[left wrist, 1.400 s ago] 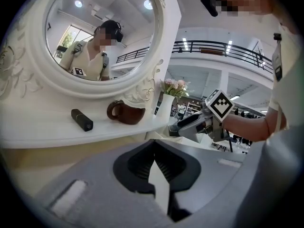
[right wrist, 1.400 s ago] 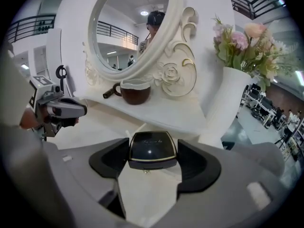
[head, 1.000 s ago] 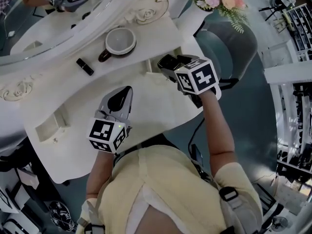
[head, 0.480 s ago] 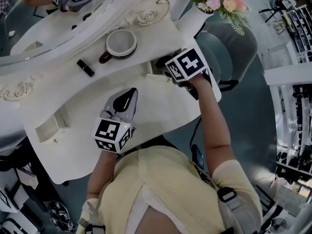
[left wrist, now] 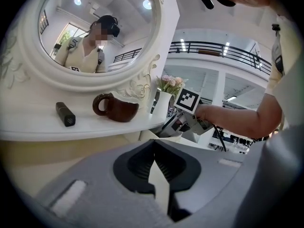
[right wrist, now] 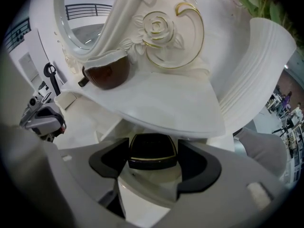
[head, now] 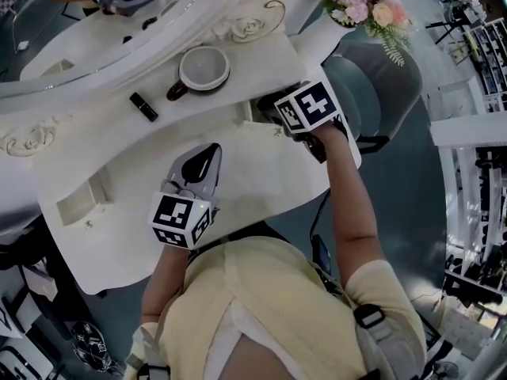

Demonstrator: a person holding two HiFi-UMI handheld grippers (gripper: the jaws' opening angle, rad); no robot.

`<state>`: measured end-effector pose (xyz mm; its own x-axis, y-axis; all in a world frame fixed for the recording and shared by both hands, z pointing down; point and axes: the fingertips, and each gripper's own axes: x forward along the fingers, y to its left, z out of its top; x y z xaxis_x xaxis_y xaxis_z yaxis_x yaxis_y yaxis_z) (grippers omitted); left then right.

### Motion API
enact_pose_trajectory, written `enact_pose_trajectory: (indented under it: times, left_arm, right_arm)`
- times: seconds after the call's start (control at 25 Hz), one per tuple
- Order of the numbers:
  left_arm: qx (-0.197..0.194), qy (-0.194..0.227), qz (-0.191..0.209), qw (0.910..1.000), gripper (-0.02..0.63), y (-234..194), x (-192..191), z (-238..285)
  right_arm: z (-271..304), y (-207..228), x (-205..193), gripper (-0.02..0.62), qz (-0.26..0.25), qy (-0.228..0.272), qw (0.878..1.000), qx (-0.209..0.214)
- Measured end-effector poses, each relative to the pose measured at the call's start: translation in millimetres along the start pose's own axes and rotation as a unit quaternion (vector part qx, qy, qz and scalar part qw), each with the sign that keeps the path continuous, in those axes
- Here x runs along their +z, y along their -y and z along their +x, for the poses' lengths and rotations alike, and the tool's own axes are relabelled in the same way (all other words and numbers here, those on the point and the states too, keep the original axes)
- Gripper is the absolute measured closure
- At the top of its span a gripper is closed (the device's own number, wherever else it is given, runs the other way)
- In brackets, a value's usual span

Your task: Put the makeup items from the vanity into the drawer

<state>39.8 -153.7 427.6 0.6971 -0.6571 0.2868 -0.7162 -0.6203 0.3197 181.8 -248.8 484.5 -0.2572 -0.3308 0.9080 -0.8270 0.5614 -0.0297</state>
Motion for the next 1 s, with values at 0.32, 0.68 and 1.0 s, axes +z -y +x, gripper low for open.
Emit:
enact_pose_trajectory:
  times: [0.32,0.68,1.0]
  left_arm:
    - [0.007,-0.002,-0.009,0.9999,0.607,-3,-5,-6]
    - [0.025,0.002,-0.019,0.9995,0.607,-13,-4,-19]
    - [0.070,0.017,-0.031,0.9969,0.607,-34,0,-53]
  right_arm:
    - [-2,-1,-3,0.245,-0.010,0.004,1.000,0.003]
    - [-35,-20,5,0.285,-0.042,0.061,0.997,-0.006]
    - [-76,-65,41,0.315,-0.066,0.168,0.984,0.002]
